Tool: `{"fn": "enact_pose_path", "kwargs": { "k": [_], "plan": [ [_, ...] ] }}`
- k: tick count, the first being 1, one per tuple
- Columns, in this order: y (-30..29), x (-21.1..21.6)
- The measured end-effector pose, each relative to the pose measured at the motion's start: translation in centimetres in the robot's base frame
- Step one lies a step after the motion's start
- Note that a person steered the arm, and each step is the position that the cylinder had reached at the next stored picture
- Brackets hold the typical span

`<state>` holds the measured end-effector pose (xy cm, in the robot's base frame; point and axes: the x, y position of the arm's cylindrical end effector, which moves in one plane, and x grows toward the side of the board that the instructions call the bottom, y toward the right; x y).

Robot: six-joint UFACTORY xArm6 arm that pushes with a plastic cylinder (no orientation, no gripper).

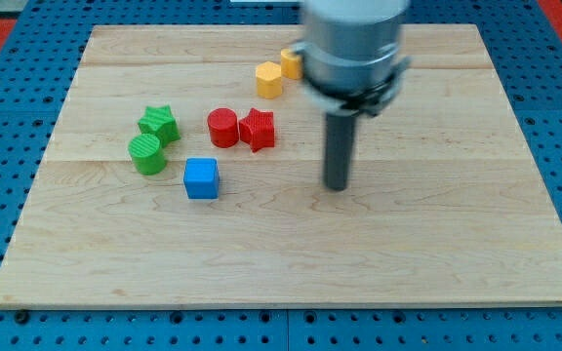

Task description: Move blue triangle towards down

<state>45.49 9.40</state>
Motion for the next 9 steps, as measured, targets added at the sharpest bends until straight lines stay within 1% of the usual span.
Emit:
{"fn": "enact_pose_path", "kwargs": {
  "k": [1, 2, 3, 4, 5, 6, 7, 8, 9],
  "plan": [
    [4.9, -6.7],
    [4.4, -13.0],
    [1.0, -12.9],
    [-1.5, -10.9],
    [-1.2, -13.8],
    [-7.1, -12.9],
    [-4.8, -10.3],
    [-4.1, -10.0],
    [-3.5, -8.8]
  ]
}}
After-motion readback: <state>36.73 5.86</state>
